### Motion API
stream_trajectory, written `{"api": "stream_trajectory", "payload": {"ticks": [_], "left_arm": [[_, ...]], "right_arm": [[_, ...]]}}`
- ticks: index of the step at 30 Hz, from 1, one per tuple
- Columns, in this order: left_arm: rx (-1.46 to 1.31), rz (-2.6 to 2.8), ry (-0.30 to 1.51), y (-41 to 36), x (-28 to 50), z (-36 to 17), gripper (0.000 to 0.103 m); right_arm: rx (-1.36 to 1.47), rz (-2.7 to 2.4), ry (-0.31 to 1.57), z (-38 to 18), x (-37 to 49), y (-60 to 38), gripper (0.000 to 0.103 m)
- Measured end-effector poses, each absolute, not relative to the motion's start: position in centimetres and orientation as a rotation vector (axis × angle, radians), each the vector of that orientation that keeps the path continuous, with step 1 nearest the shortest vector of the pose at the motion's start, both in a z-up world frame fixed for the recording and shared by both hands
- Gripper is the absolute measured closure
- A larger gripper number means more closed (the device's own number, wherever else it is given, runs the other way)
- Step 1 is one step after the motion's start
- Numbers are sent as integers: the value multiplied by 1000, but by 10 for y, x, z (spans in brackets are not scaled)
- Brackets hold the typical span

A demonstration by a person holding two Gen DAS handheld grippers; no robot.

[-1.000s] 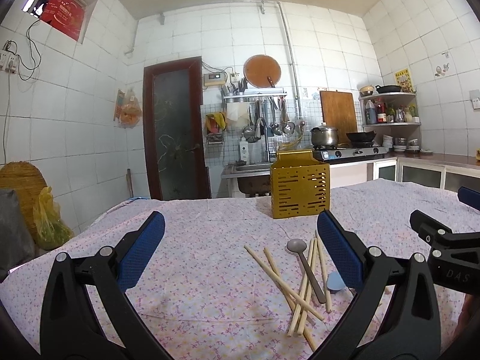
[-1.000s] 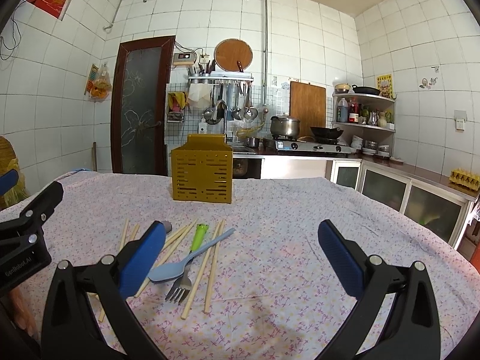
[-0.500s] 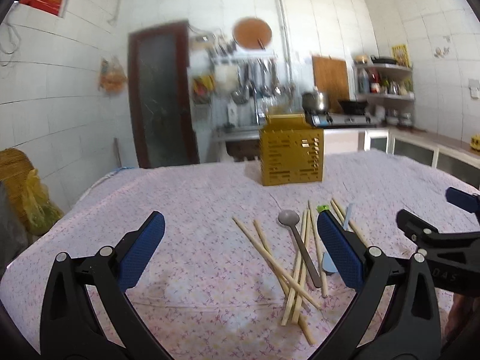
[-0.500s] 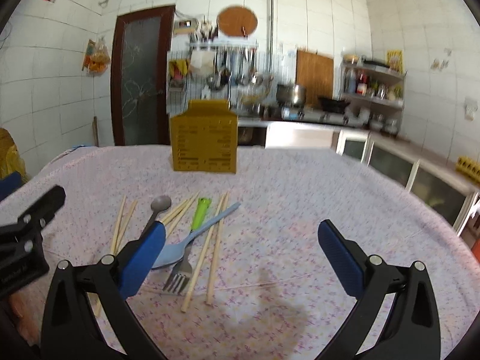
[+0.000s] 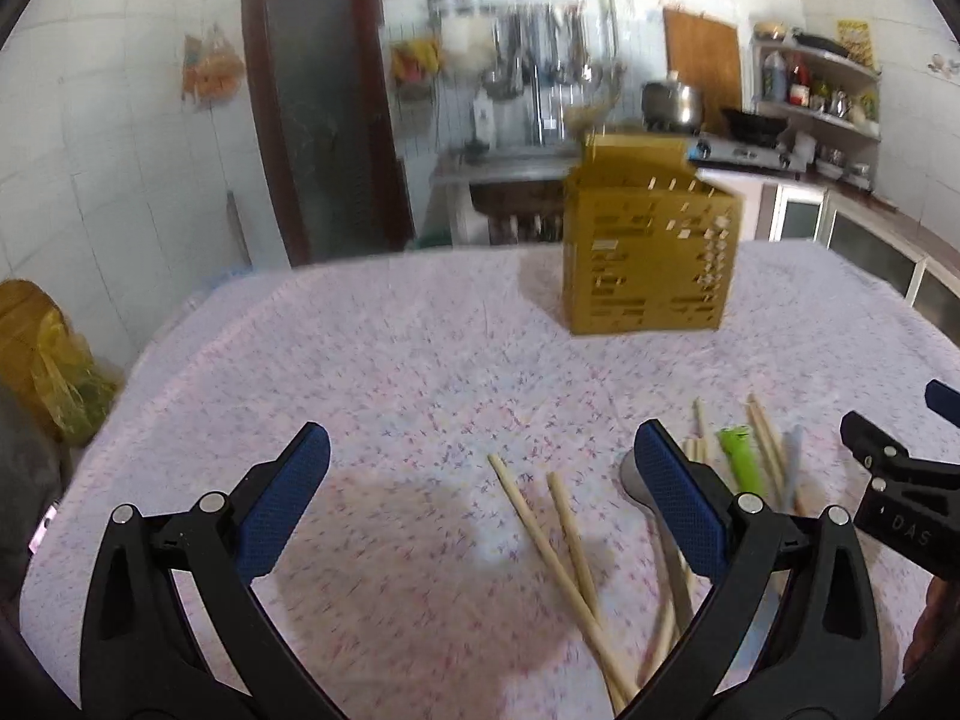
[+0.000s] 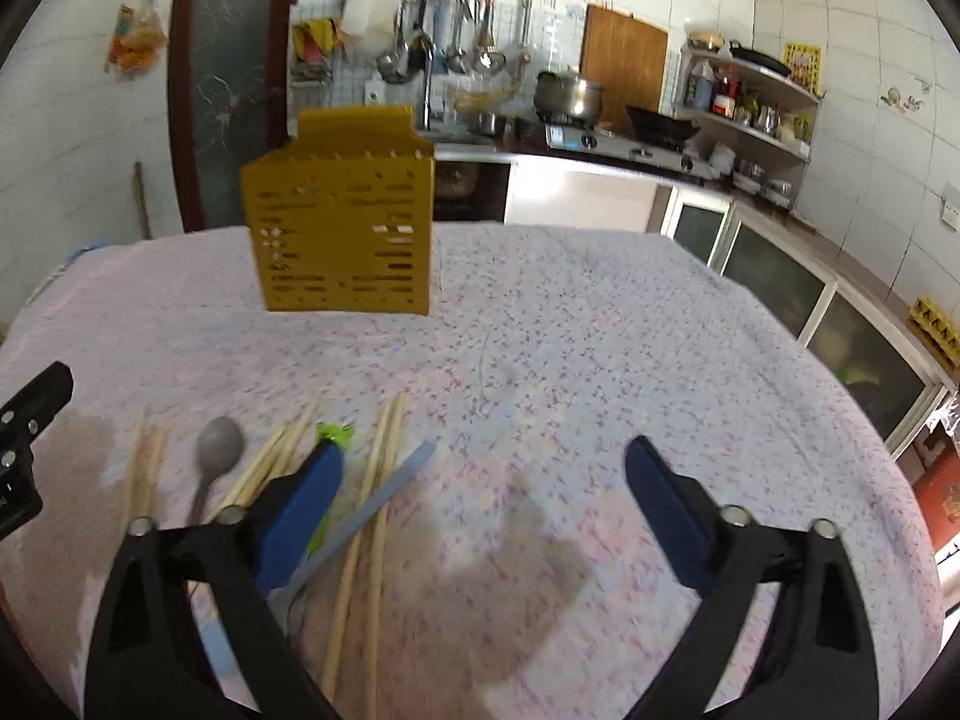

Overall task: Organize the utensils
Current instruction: 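Grasp a wooden chopstick with the left tool while the right tool grasps the blue knife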

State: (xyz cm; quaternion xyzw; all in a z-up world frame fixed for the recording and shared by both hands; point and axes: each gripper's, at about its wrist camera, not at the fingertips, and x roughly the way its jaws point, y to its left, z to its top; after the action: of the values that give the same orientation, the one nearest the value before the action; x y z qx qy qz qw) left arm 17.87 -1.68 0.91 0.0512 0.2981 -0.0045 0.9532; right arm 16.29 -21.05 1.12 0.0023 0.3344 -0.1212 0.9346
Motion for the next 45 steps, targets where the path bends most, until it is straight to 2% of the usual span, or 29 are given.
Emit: {"api": "stream_trajectory", "payload": {"ticks": [7, 10, 12, 16, 19, 21, 28, 34, 35, 36, 38, 45], "left_arm": [[83, 24, 728, -12, 220, -17, 7], [69, 32, 769, -9, 230, -26, 8], [61, 22, 813, -7, 236, -34, 16], [48, 14, 870, -7, 243, -45, 21], [28, -10, 928, -7, 249, -54, 33], [7, -29, 972, -8, 254, -61, 45], [38, -33, 976, -17, 258, -63, 49], [34, -66, 1005, -20, 267, -57, 73], [31, -71, 1010, -21, 270, -55, 80], [29, -78, 1013, -23, 271, -54, 88], [17, -94, 1021, -24, 274, -52, 95], [29, -99, 1005, -29, 271, -53, 96]], "right_arm": [[52, -262, 775, -11, 193, -215, 25], [85, -267, 806, -18, 203, -218, 32], [120, -270, 836, -25, 207, -222, 36], [201, -264, 879, -34, 212, -230, 40], [241, -259, 901, -39, 215, -231, 45], [236, -267, 908, -39, 217, -228, 51], [263, -268, 923, -39, 224, -221, 69], [278, -267, 917, -38, 233, -225, 89], [287, -260, 916, -38, 234, -227, 92], [296, -253, 915, -37, 236, -229, 93], [309, -242, 909, -35, 239, -232, 95], [312, -219, 874, -27, 234, -239, 96]]}}
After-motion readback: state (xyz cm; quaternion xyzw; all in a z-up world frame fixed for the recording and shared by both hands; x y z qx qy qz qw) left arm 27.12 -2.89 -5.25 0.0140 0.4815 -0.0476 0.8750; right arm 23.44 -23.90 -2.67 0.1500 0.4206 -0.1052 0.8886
